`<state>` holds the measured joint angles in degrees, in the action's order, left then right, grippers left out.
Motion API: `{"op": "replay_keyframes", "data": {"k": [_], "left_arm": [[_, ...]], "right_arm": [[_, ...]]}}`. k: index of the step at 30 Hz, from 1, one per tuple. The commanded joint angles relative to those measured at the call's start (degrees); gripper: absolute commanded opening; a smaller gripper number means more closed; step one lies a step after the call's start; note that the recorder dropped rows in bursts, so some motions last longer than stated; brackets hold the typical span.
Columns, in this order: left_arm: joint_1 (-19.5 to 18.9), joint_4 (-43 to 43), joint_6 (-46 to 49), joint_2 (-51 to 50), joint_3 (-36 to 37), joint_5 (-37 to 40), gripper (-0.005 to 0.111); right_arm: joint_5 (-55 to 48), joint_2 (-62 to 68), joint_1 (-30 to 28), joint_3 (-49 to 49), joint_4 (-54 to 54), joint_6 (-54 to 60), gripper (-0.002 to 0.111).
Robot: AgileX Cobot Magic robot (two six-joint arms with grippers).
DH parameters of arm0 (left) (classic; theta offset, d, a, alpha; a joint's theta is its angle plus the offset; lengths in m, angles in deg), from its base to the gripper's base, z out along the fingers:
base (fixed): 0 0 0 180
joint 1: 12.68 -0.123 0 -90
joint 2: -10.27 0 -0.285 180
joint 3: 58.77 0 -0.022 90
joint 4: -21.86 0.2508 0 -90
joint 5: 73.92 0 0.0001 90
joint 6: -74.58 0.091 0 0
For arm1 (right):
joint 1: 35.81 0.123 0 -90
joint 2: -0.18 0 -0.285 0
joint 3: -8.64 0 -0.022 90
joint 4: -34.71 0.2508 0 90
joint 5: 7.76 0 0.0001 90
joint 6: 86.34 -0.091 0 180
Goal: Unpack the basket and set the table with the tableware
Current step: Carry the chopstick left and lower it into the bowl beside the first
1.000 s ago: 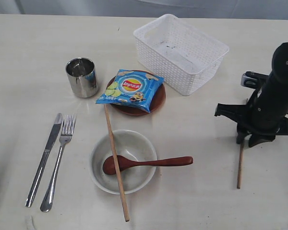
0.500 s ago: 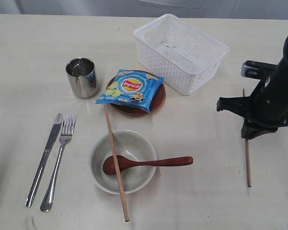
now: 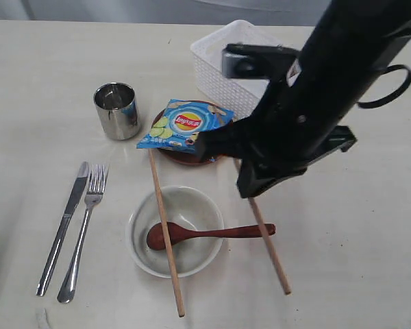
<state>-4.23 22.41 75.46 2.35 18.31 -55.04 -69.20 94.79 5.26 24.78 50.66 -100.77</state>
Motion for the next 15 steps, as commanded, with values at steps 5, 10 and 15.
{"op": "replay_keyframes", "data": {"k": [5,10,15], "left_arm": [[0.33,-0.13,-0.02,0.13,0.14,-0.48,0.0],[0.33,-0.13,-0.02,0.13,0.14,-0.48,0.0],[0.33,-0.13,-0.02,0.13,0.14,-0.48,0.0]], "right_arm": [[7.89,13.17,7.75,-4.61,3.48,-1.0,-0.001],[8.0,18.02,7.75,-7.07,3.48,-1.0,-0.001],[9.38,19.6,7.75,-7.07,3.48,-1.0,-0.001]]}}
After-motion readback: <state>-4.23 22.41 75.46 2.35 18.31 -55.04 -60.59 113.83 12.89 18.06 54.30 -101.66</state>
